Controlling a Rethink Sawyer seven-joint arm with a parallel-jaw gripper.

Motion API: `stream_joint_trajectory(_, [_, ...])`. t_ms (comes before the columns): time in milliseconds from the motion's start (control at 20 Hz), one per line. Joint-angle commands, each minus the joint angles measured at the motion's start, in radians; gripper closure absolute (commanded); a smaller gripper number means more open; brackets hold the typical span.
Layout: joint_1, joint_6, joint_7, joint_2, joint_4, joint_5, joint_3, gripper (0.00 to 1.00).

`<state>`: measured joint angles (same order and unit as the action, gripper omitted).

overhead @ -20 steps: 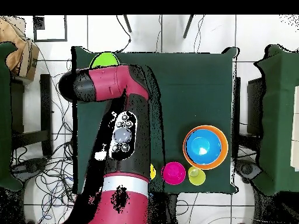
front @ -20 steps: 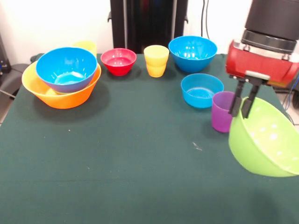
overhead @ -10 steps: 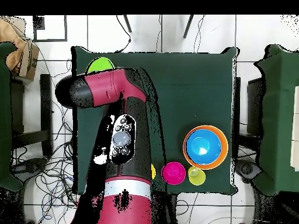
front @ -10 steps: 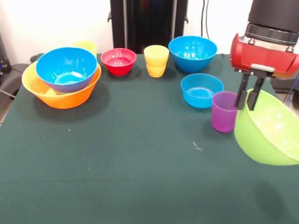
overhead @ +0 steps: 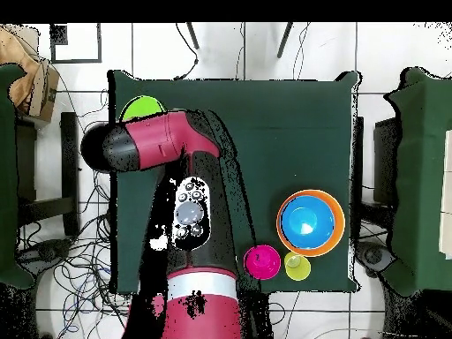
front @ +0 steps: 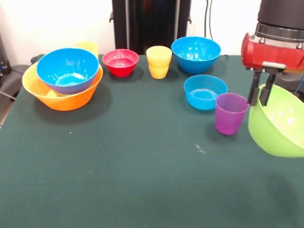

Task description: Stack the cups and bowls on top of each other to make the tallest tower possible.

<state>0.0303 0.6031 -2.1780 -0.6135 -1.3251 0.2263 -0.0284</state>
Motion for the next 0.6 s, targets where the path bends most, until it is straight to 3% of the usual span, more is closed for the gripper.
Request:
stream_joint_trajectory(50, [-0.089, -0.054, 0.266, -0.108, -0.207, 0.085, -0.158, 1.0])
stream_joint_trajectory(600, [-0.204, -0.17, 0.233, -0.161, -0.376, 0.192, -0.246, 1.0])
